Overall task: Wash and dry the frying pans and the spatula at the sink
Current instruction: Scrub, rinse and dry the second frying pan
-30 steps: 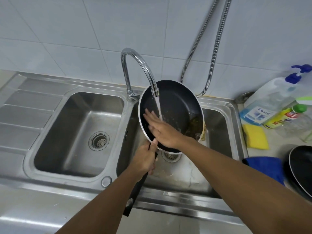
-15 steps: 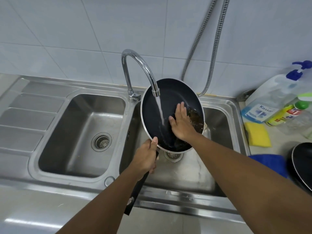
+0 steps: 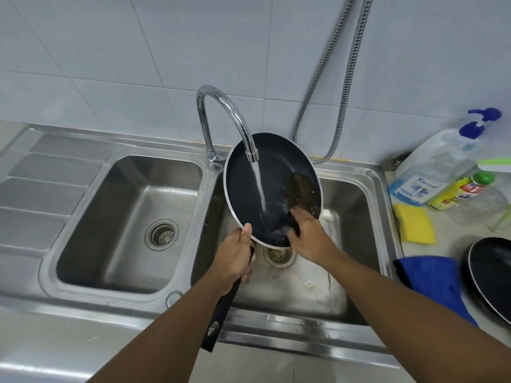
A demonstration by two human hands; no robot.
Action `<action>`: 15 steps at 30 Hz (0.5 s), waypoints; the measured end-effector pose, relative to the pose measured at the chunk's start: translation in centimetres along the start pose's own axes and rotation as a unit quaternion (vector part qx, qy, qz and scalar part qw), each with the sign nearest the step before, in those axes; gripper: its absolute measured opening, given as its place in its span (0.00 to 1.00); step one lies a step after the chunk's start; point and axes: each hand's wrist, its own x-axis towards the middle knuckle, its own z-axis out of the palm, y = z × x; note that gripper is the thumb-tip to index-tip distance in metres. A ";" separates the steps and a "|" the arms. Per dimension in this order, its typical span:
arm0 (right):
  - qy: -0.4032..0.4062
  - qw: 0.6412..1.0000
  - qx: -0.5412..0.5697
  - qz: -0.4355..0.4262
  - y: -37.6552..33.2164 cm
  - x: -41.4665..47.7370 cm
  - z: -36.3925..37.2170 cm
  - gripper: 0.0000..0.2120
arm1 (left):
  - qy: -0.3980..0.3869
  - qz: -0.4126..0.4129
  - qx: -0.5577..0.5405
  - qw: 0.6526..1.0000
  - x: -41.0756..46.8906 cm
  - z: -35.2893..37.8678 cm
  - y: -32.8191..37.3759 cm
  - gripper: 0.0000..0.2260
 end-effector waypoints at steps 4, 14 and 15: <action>-0.021 0.998 0.008 0.056 0.2 3.9 -0.9 0.28 | -0.013 -0.005 0.007 1.000 -0.3 0.4 -0.1 0.18; -0.125 0.978 0.003 -0.168 -4.4 4.3 0.7 0.35 | -0.005 -0.012 -0.011 1.000 -0.2 0.5 0.0 0.19; -0.120 0.973 0.011 -0.195 -3.9 3.8 0.9 0.34 | -0.005 -0.015 -0.010 1.000 0.0 0.2 -0.1 0.20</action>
